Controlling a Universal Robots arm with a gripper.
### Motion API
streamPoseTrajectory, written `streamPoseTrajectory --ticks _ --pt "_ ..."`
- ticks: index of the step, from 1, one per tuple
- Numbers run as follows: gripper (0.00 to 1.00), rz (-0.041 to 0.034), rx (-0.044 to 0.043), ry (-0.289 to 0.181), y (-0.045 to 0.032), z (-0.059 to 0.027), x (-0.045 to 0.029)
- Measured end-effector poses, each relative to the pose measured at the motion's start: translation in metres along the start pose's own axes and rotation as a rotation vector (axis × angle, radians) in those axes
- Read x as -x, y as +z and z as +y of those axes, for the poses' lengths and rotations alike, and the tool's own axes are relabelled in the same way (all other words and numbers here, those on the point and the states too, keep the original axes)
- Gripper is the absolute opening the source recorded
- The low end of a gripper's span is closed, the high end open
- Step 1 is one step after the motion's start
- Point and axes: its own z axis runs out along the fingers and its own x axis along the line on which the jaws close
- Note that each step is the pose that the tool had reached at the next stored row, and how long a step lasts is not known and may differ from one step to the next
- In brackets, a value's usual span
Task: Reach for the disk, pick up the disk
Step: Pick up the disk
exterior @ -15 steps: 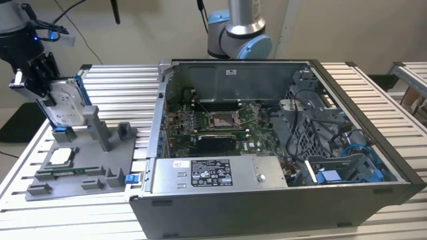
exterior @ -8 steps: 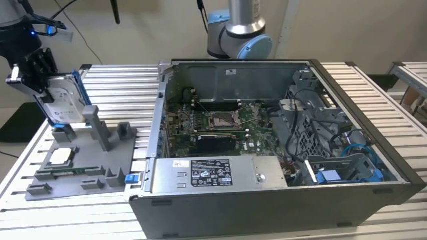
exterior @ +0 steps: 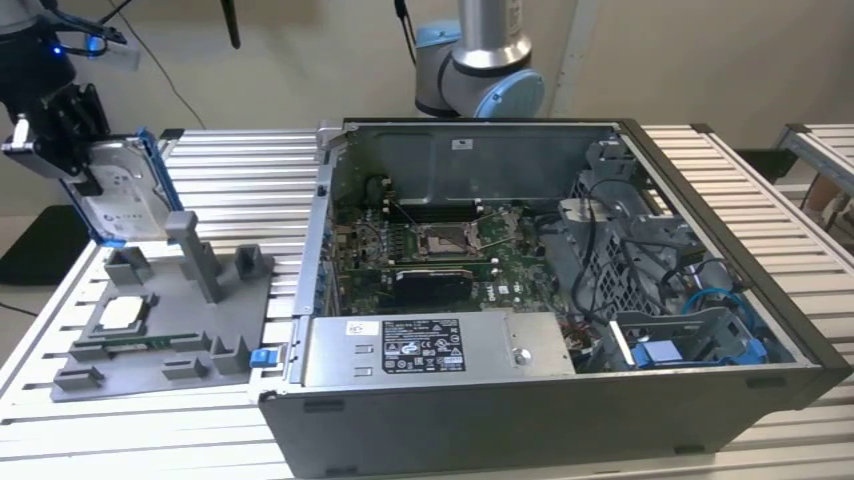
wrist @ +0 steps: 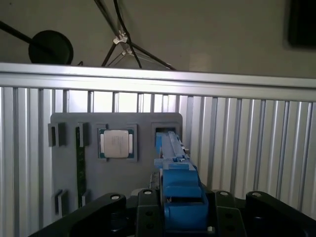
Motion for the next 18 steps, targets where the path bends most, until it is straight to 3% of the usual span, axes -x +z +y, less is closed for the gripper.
streamPoseTrajectory --ticks 18 --pt "0.00 0.0000 -0.0001 0.000 -0.0435 0.0001 0.0013"
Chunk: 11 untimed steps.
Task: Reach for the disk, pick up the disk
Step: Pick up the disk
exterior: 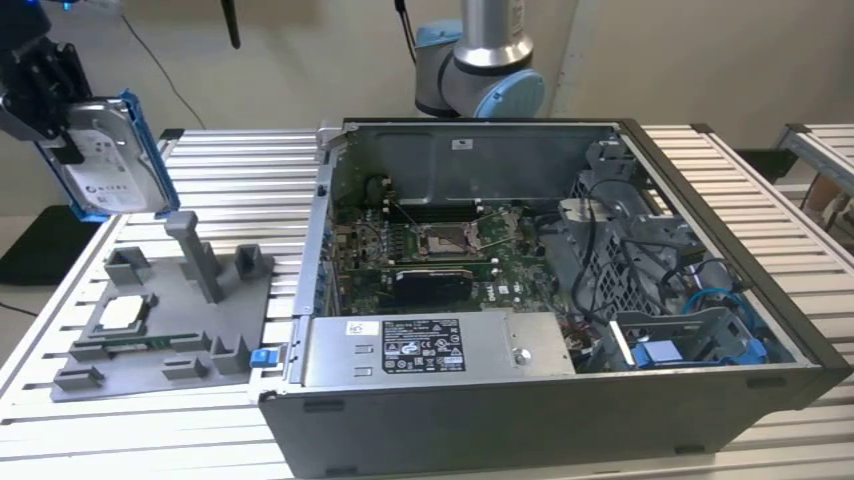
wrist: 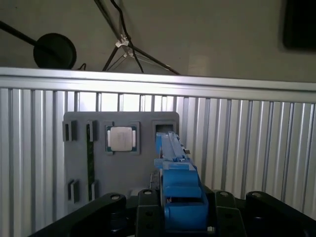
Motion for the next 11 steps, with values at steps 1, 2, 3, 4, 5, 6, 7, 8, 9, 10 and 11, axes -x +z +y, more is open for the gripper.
streamPoseTrajectory --ticks 1,2,3,4,5,6,7,8,9,10,11 --pt "0.00 0.0000 0.0001 0.000 -0.0025 0.0000 0.0001" --pt "0.00 0.0000 0.0001 0.000 -0.0048 0.0000 0.0002" --pt "0.00 0.0000 0.0001 0.000 -0.0072 0.0000 0.0002" --pt "0.00 0.0000 0.0001 0.000 -0.0094 0.0000 0.0003" --pt "0.00 0.0000 0.0000 0.000 -0.0114 0.0000 0.0003" --pt "0.00 0.0000 0.0001 0.000 -0.0137 0.0000 0.0004" --pt "0.00 0.0000 0.0000 0.000 -0.0159 0.0000 0.0005" --pt "0.00 0.0000 0.0000 0.000 -0.0183 0.0000 0.0005" --pt "0.00 0.0000 0.0002 0.000 -0.0210 0.0000 0.0006" --pt "0.00 0.0000 0.0001 0.000 -0.0258 0.0000 0.0008" --pt "0.00 0.0000 0.0000 0.000 -0.0284 0.0000 0.0008"
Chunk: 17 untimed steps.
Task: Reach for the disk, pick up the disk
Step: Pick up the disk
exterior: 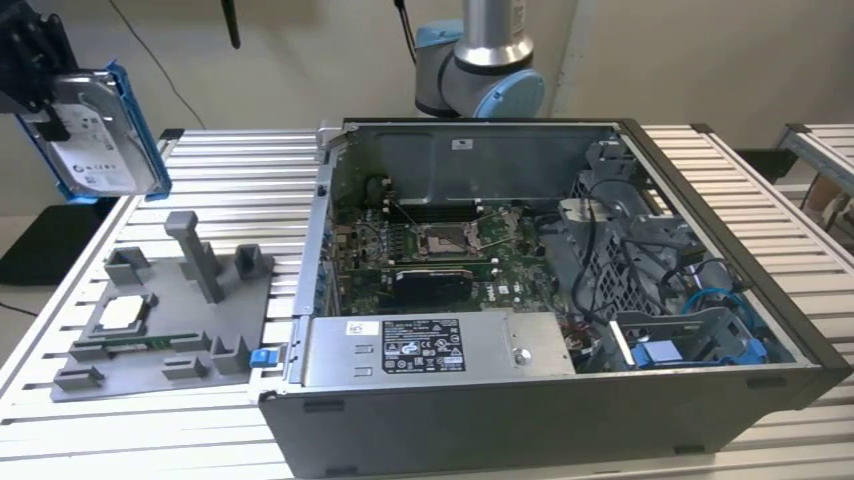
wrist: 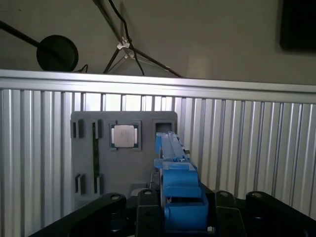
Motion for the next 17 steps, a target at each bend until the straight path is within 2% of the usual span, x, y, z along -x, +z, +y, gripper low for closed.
streamPoseTrajectory --ticks 17 --pt "0.00 0.0000 0.0000 0.000 -0.0366 0.0001 0.0010"
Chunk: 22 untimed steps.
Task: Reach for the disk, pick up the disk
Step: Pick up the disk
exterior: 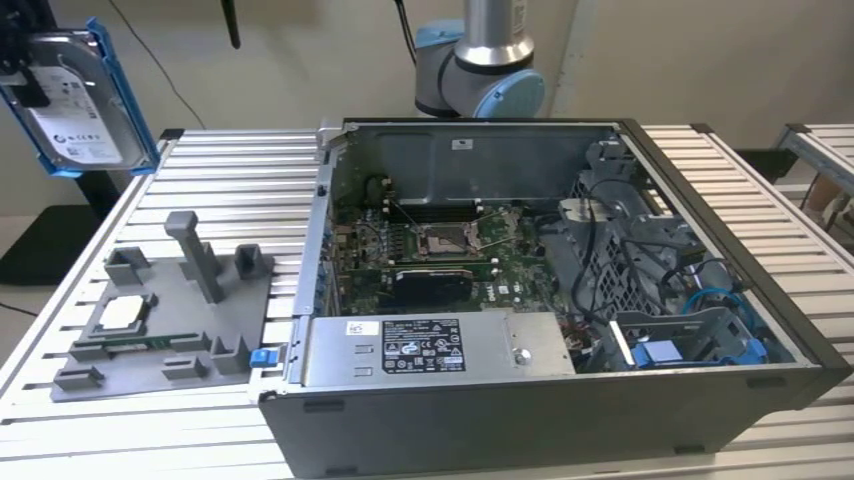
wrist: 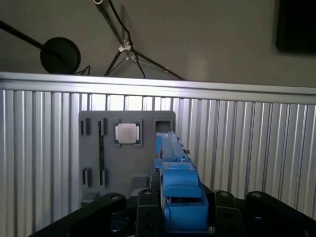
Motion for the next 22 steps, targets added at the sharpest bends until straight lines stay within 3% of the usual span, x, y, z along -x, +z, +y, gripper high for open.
streamPoseTrajectory --ticks 22 --pt "0.00 0.0000 0.0002 0.000 -0.0434 0.0000 0.0013"
